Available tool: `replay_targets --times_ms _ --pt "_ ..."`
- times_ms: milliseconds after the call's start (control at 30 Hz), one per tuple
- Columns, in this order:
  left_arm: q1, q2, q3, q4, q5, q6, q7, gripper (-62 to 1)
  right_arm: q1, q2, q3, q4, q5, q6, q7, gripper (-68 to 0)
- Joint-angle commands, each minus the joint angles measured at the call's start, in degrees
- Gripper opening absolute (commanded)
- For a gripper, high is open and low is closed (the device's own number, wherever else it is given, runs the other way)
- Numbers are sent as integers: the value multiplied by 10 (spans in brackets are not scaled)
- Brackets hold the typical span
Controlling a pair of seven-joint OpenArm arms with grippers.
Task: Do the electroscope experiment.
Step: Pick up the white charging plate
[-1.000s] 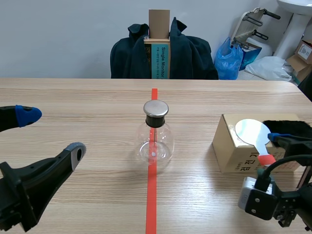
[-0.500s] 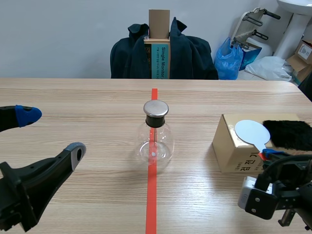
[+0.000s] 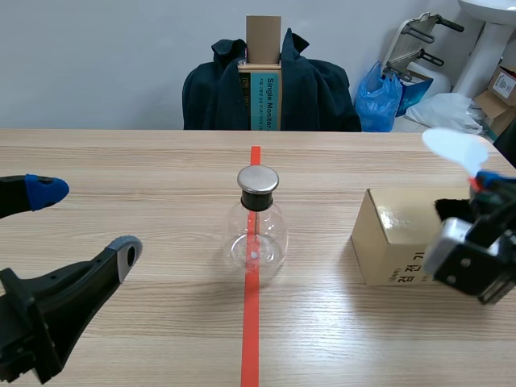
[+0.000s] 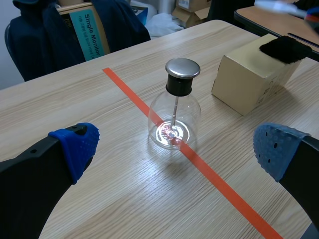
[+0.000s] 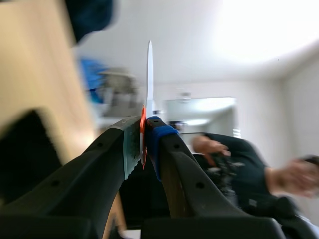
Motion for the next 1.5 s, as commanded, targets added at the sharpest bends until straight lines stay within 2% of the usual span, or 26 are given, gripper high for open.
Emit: replay_targets --times_ms 0,133,267,400,667,867,1033,1200,1300,1467 --pt "1 3 3 4 -4 -1 -8 14 -16 11 17 42 18 -19 2 -668" --pt "1 3 3 4 -4 -1 -8 14 -45 10 45 112 61 -69 10 -668" --pt "1 3 3 4 -4 -1 -8 14 -50 10 56 152 95 -141 10 -668" --pt "1 3 3 4 -4 -1 -8 14 -50 10 56 173 113 -183 11 -668" --pt "1 3 3 4 -4 -1 -8 14 -50 10 56 182 121 -204 29 -668" --pt "1 3 3 4 -4 -1 -8 14 -50 10 55 182 119 -201 71 -668" --pt "1 3 3 4 -4 -1 -8 14 -50 10 55 181 118 -201 125 -668" --pt "1 3 3 4 -4 -1 -8 14 -50 10 44 181 98 -201 171 -668" --pt "1 3 3 4 -4 -1 -8 14 -50 10 26 178 92 -201 177 -668" --pt "1 3 3 4 -4 -1 -8 14 -50 7 9 156 47 -202 177 -668"
